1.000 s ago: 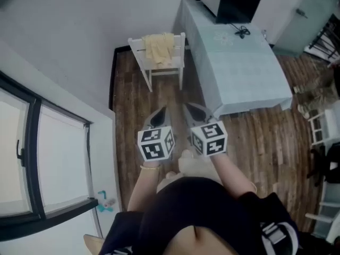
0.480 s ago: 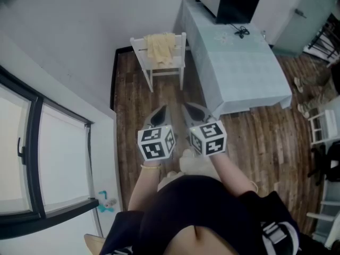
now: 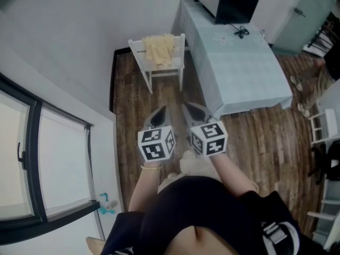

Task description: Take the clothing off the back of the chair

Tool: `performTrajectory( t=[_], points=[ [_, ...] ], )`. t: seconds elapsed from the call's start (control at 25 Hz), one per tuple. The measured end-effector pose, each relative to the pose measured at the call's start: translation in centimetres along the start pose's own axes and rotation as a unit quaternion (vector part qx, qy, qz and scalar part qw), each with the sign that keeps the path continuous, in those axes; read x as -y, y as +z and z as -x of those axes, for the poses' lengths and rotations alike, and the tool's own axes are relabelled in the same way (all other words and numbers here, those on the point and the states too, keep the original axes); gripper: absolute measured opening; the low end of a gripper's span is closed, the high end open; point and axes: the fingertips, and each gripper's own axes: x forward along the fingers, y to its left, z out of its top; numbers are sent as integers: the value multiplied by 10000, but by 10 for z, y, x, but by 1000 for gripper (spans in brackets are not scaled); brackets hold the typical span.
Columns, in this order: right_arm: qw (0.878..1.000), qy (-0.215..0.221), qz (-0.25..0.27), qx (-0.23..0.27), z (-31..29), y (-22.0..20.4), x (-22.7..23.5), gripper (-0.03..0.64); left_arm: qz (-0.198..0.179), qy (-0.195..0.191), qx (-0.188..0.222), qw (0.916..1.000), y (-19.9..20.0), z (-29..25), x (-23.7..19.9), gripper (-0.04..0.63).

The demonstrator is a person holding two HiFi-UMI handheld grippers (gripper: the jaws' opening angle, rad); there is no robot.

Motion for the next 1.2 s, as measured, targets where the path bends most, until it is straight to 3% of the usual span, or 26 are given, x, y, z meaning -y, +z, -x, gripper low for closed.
performTrajectory(
  t=[1.2],
  points=[
    [9970, 724, 278, -38, -93, 35, 49, 14, 141, 574, 246, 9979, 44, -89, -26, 3]
  ],
)
